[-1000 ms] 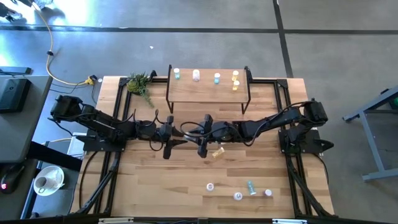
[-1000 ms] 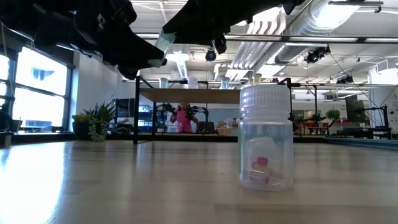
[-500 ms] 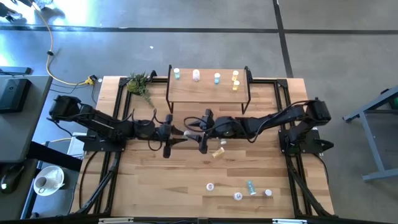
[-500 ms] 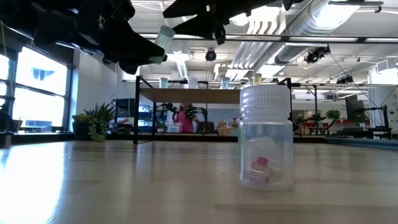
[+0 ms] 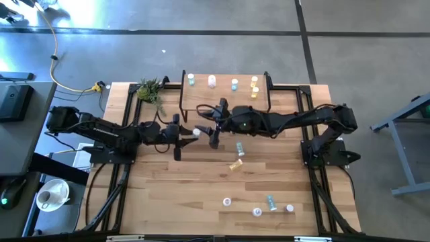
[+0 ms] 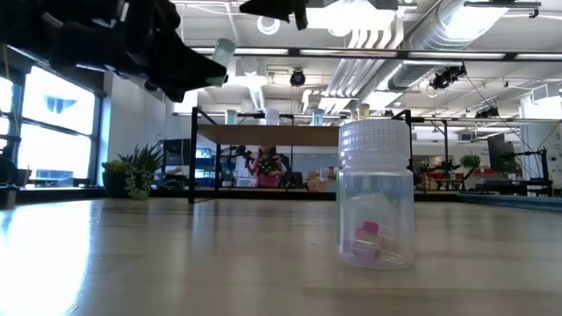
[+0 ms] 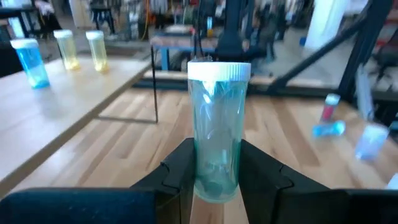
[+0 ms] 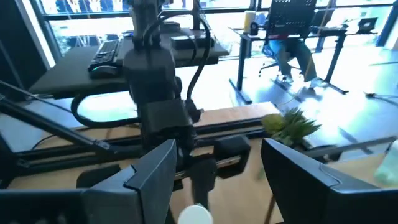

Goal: Pick and place medicine bottles onto shelf by color
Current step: Put the top green pill bottle on the shelf aligned with the other green pill bottle

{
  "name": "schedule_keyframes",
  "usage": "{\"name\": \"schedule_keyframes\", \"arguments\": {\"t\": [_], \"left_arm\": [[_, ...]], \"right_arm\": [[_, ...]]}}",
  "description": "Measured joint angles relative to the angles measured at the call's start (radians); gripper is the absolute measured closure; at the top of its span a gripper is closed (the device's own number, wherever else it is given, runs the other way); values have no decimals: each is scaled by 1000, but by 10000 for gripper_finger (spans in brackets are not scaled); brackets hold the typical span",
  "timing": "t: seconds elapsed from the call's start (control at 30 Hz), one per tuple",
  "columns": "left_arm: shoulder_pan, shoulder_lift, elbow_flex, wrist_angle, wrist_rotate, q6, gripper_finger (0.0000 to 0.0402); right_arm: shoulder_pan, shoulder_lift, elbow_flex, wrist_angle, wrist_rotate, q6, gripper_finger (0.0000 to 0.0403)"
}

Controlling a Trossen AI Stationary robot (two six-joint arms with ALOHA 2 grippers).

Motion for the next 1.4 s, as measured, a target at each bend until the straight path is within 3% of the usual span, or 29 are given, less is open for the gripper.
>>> {"name": "schedule_keyframes", "arguments": {"t": [0.13,0.47,0.73,0.93,1.2,1.4], "left_arm": [[50,0,-55,152,79,-15,311],[226,-5,-56,188,131,16,311],[365,-5,-56,188,234,-16,311],[396,-5,-56,186,263,-17,311],[428,-4,-56,168,262,-7,311],[433,-4,-56,156,262,-7,311]], "right_arm": [[-38,0,67,-52,-20,-25,176],[-201,0,140,-64,-163,-16,176],[-326,57,146,1,-314,111,176],[-342,131,160,72,-352,117,176],[-319,245,315,-81,-421,86,176],[-302,286,369,-192,-411,44,176]]}}
